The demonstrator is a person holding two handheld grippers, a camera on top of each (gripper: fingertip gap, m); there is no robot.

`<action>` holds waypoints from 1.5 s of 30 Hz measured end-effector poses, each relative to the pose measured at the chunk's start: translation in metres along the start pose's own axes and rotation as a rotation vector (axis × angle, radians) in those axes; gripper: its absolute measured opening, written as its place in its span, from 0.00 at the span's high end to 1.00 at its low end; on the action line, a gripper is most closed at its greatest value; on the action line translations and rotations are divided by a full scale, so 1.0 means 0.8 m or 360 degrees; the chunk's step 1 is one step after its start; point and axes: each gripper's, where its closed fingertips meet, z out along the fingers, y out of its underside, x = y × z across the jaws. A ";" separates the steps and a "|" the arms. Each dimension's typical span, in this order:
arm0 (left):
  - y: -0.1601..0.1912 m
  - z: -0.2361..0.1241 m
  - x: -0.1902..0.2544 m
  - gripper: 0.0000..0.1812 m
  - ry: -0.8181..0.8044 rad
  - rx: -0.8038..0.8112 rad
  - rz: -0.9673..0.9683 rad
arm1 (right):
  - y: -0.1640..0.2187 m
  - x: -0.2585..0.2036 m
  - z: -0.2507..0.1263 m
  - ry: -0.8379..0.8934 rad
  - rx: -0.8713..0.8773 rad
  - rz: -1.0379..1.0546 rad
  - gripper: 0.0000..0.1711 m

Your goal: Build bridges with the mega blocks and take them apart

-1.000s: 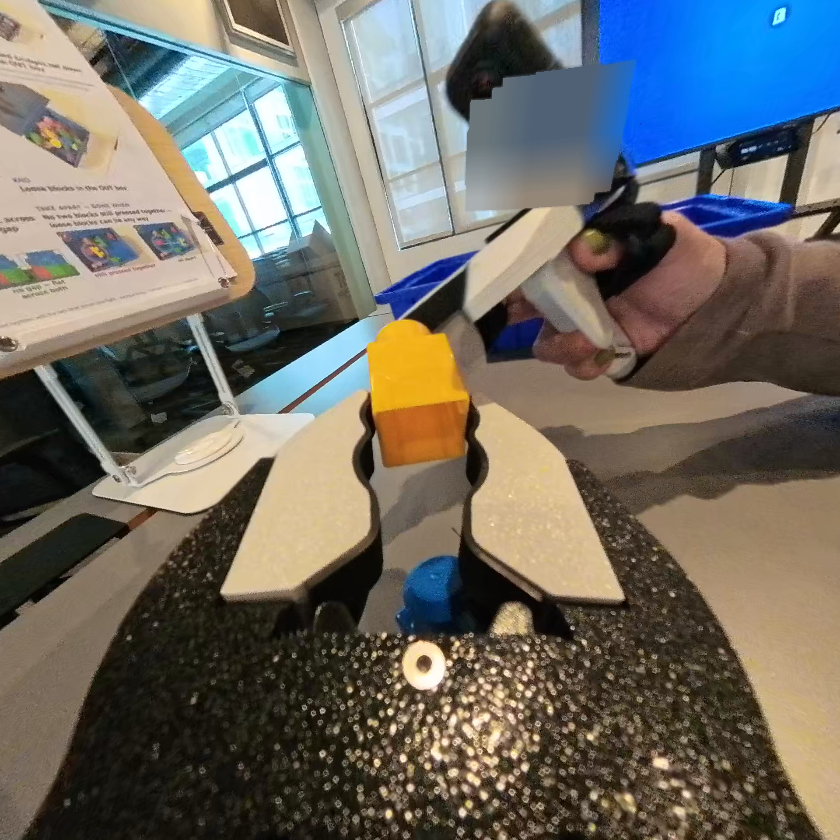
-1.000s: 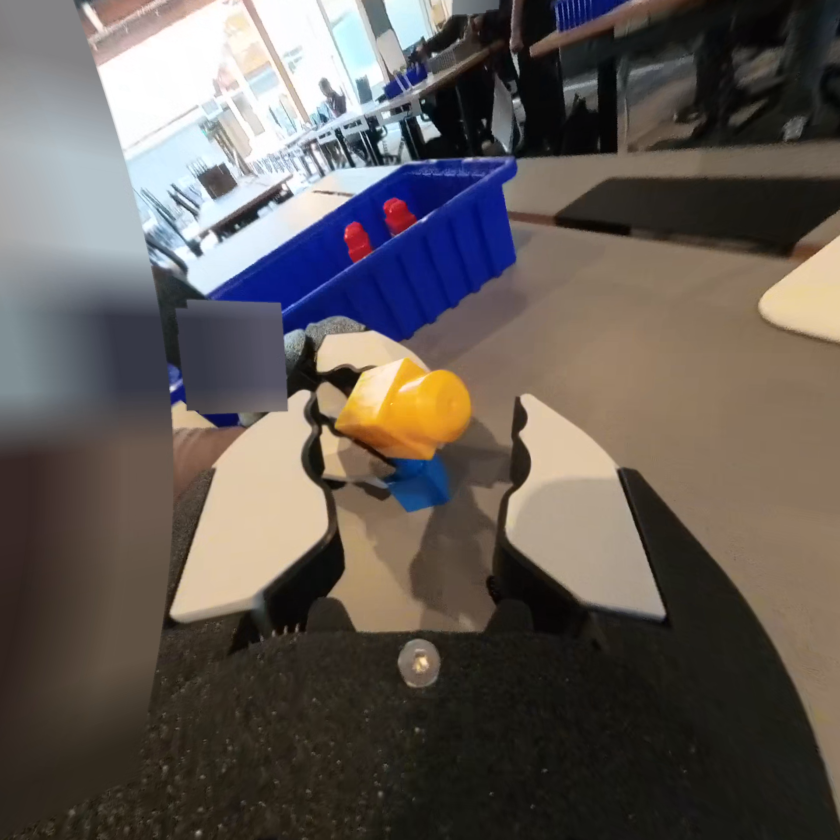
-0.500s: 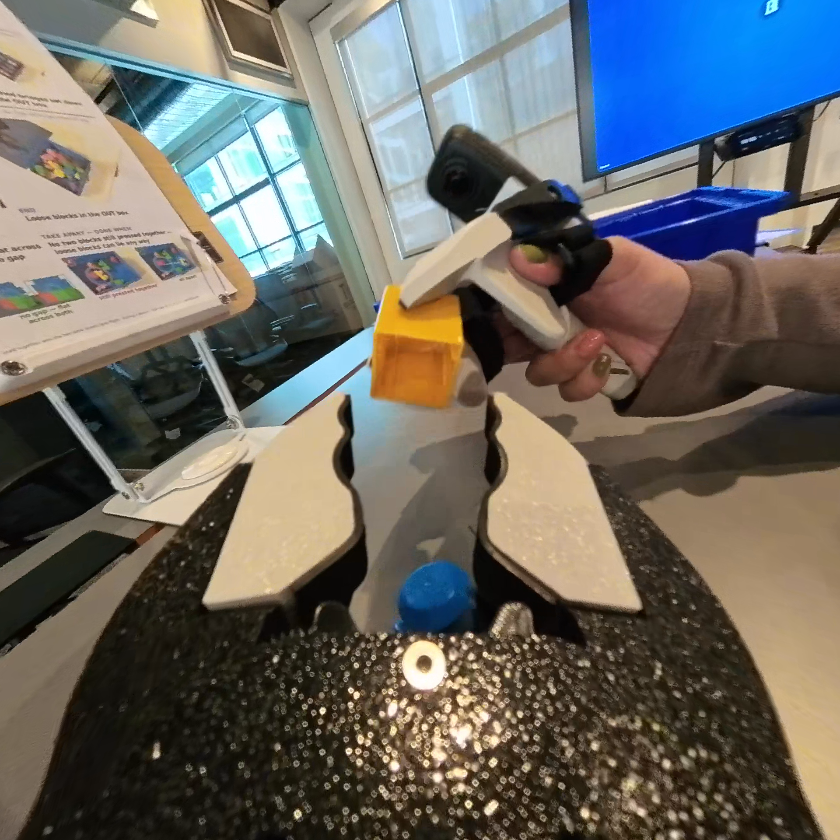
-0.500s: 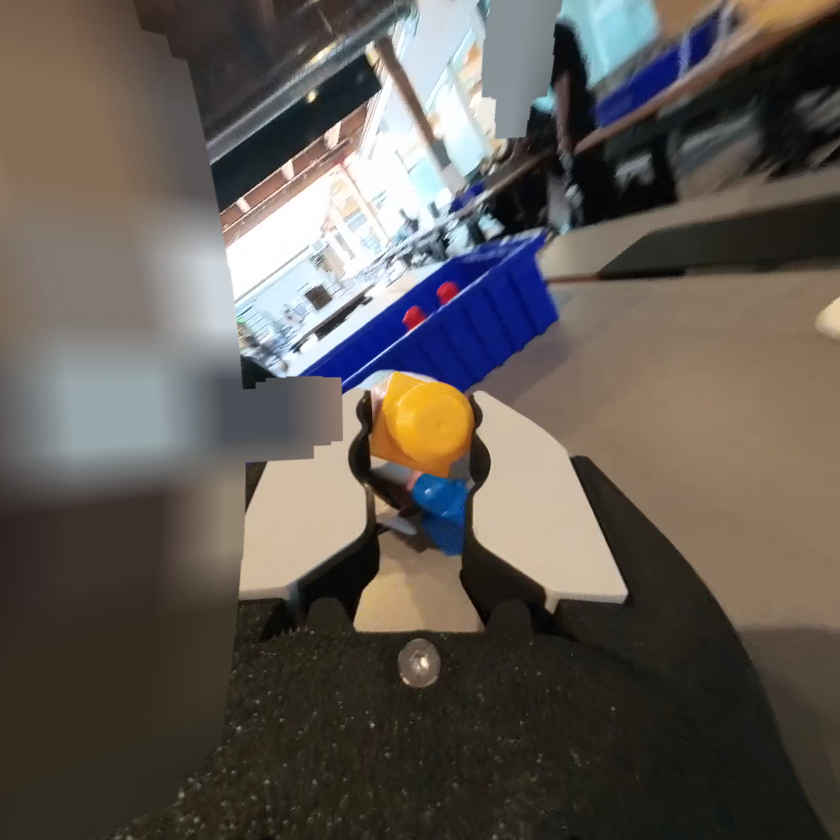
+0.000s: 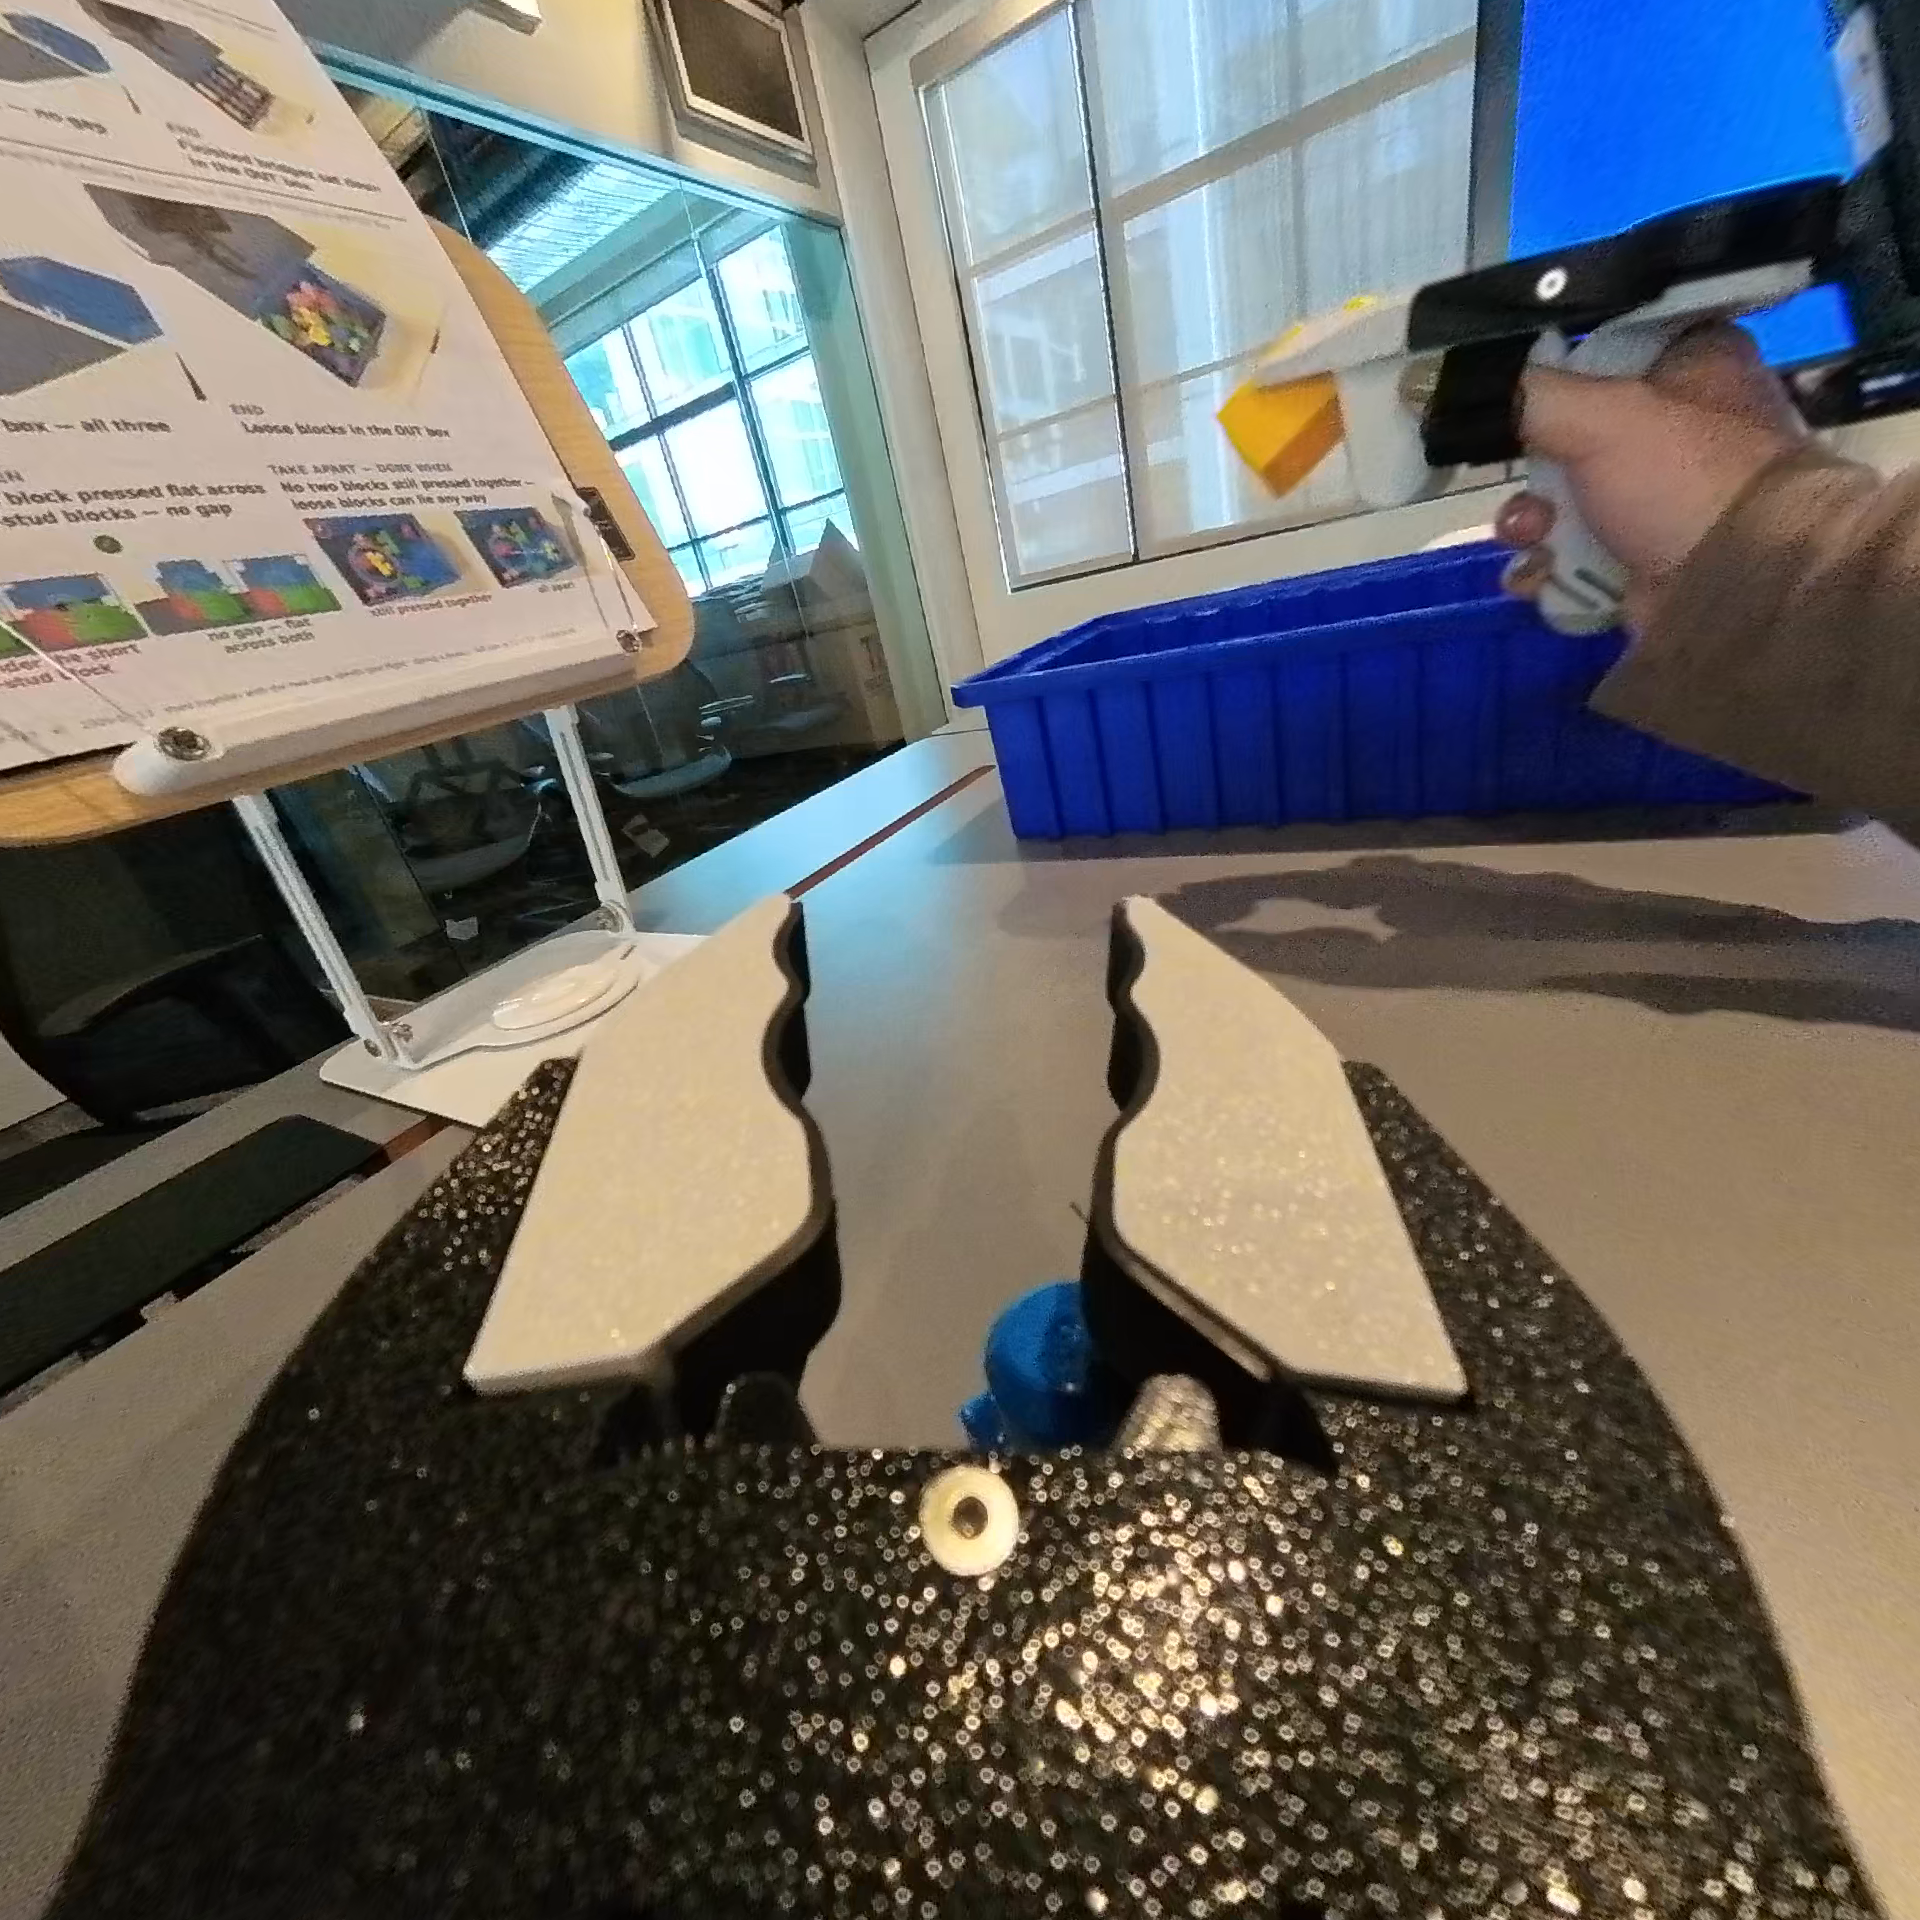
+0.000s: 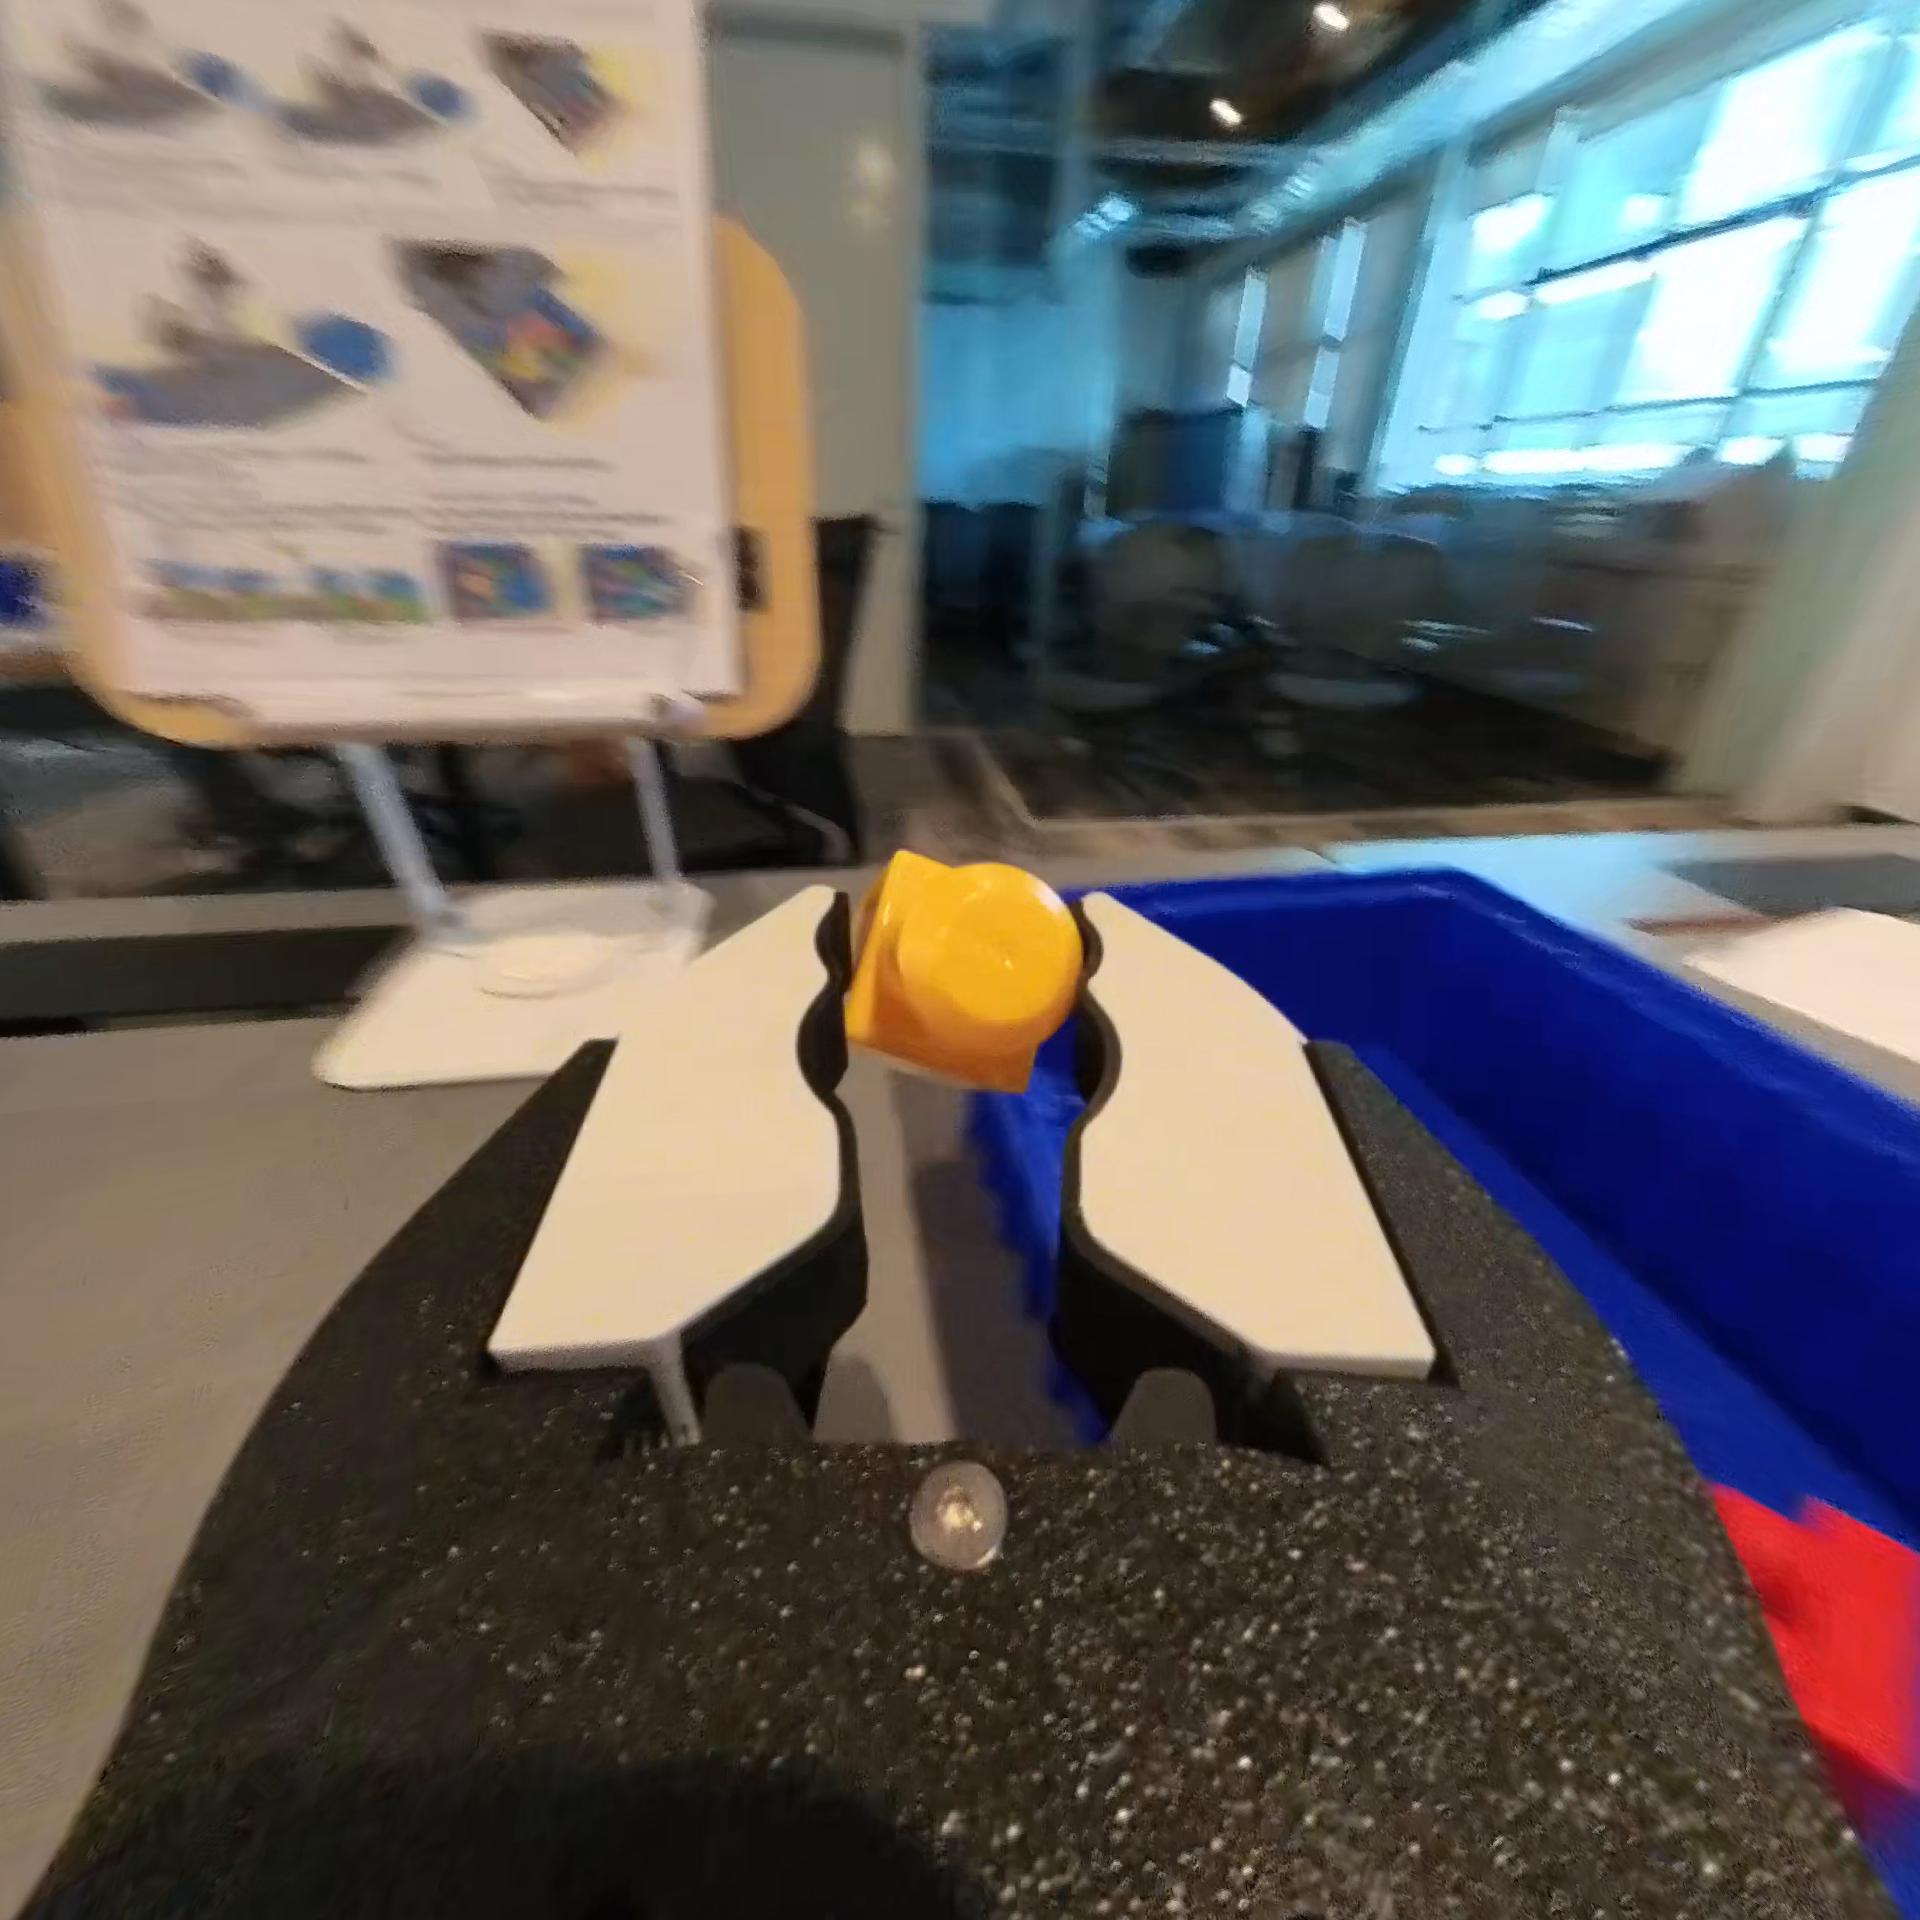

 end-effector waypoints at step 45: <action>-0.005 -0.018 -0.059 0.74 -0.0316 0.0122 -0.0342 | 0.188 -0.410 -0.088 -0.1990 -0.0663 -0.0451 0.54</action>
